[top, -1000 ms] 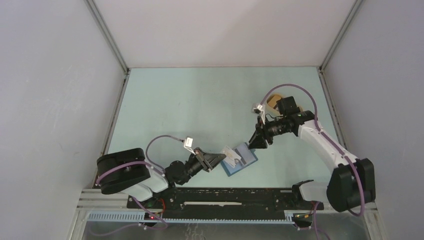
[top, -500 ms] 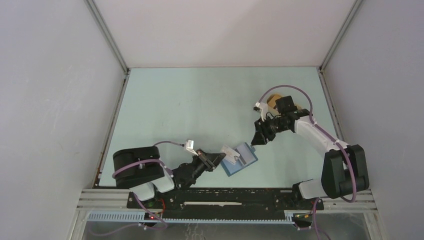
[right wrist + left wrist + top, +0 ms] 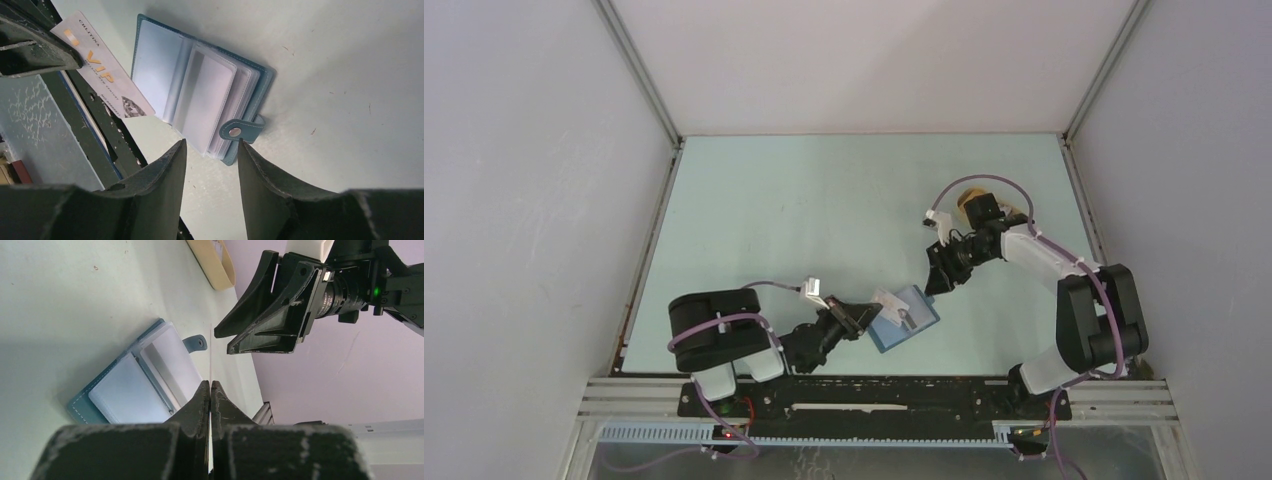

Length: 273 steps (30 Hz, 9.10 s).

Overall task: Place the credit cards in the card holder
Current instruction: Insert the credit card into the card holder.

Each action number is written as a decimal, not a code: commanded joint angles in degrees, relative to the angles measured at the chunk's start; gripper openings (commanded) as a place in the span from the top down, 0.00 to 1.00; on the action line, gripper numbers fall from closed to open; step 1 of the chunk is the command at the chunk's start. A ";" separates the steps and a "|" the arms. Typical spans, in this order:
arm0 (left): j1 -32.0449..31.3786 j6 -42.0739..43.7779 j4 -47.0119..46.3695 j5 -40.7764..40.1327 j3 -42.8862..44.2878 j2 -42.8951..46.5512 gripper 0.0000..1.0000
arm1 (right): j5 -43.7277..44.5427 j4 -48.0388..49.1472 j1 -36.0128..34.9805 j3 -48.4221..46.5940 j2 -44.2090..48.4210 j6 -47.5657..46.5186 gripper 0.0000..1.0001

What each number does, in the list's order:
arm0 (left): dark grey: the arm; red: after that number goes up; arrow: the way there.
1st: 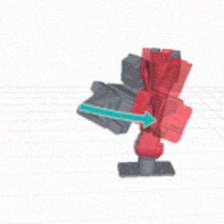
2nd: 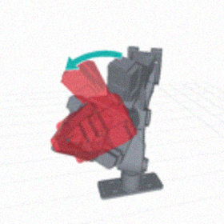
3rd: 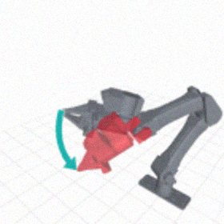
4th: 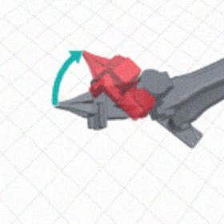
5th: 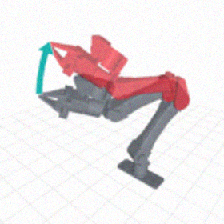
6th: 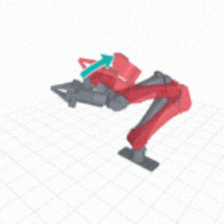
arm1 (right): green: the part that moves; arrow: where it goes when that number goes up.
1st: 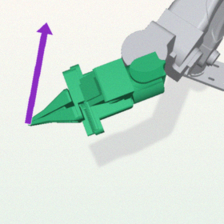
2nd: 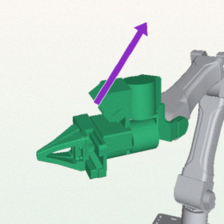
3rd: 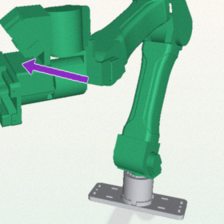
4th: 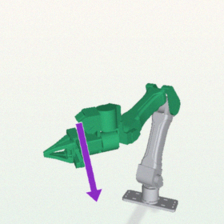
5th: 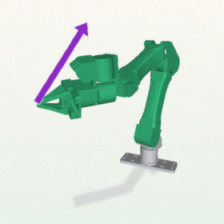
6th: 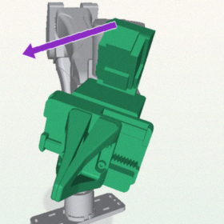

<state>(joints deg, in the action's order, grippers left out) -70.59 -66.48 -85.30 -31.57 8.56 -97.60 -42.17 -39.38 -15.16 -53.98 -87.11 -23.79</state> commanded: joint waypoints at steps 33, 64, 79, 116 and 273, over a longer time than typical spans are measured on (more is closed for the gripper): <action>-0.52 -12.96 -1.72 -0.13 -2.16 -6.61 1.00 | 2.01 0.48 -0.57 -2.36 -2.62 2.04 0.50; -0.19 -16.33 -1.72 0.97 1.42 -12.49 1.00 | 2.09 0.40 -0.56 -2.28 -2.82 2.10 0.50; 1.87 -21.78 -1.63 7.60 3.73 -17.88 1.00 | 2.45 0.09 -1.63 -2.54 -4.44 2.05 0.50; 10.88 -24.61 -1.46 25.51 7.73 -22.06 1.00 | 2.01 0.12 -1.99 -2.54 -3.64 1.99 0.50; 17.47 -2.06 -1.29 37.29 3.15 -5.58 0.00 | 5.48 1.18 -6.53 5.34 30.28 -20.84 0.55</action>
<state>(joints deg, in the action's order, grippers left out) -53.95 -74.50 -84.86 4.73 13.15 -106.61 -31.09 -36.42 -25.23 -46.11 -59.99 -45.76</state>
